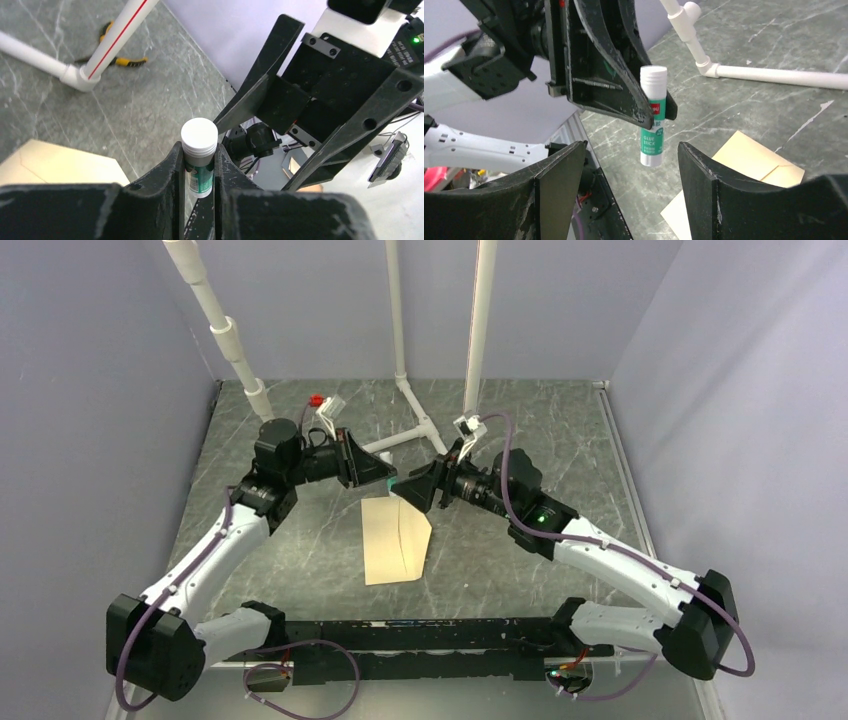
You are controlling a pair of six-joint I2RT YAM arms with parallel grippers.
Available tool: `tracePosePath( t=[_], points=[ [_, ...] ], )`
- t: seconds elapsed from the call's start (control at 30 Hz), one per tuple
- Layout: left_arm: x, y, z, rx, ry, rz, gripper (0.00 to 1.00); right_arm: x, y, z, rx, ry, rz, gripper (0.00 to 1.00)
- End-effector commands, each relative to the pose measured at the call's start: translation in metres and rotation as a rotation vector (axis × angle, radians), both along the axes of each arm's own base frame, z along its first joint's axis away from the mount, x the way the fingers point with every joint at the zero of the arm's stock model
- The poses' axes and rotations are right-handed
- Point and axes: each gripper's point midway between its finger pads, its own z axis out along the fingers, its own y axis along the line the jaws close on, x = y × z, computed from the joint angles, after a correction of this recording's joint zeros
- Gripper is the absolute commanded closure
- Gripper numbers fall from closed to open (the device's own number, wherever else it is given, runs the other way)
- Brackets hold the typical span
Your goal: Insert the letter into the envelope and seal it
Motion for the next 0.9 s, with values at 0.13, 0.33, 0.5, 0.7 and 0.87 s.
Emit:
tracePosePath(
  t=[0.13,0.33,0.5,0.7,0.87],
  points=[
    [-0.002,-0.009,0.041,-0.013,-0.099,-0.11,0.97,-0.007,0.012,-0.014,-0.133,-0.031,0.117,0.33],
    [-0.005,-0.012,0.049,-0.04,-0.091,-0.147,0.98,-0.005,0.016,0.0,-0.048,-0.068,0.109,0.6],
    [-0.007,-0.013,0.051,-0.044,-0.085,-0.159,0.97,0.0,0.021,0.002,-0.02,-0.09,0.102,0.66],
    [-0.011,-0.013,0.058,-0.066,-0.093,-0.174,0.98,0.008,0.025,0.006,0.006,-0.081,0.078,0.71],
    [-0.013,-0.011,0.061,-0.064,-0.097,-0.163,0.92,0.008,0.026,0.009,0.042,-0.074,0.075,0.9]
  ],
)
